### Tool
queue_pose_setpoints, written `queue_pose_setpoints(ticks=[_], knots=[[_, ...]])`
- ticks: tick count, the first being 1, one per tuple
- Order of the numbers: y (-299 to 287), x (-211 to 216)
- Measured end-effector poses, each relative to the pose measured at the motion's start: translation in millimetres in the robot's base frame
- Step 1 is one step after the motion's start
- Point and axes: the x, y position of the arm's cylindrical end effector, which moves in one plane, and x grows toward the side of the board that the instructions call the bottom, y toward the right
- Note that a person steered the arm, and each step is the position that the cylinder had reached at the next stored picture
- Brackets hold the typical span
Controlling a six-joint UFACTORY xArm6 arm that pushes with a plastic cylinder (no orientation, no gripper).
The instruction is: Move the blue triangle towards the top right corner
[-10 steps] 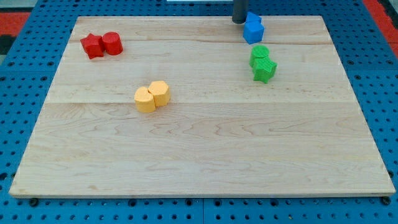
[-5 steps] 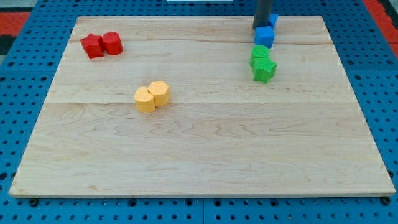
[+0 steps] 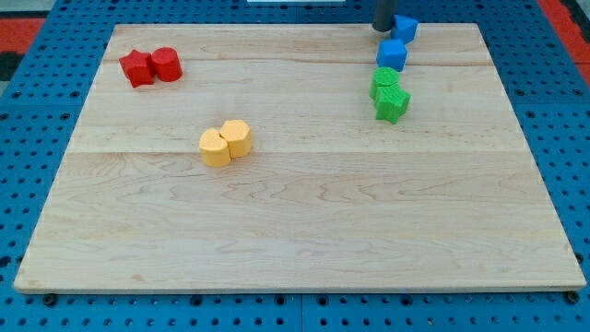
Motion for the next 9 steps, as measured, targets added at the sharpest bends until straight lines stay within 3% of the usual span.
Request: queue_pose_setpoints(ticks=[4, 9], knots=[[-22.9, 15.6], [14.3, 47.1]])
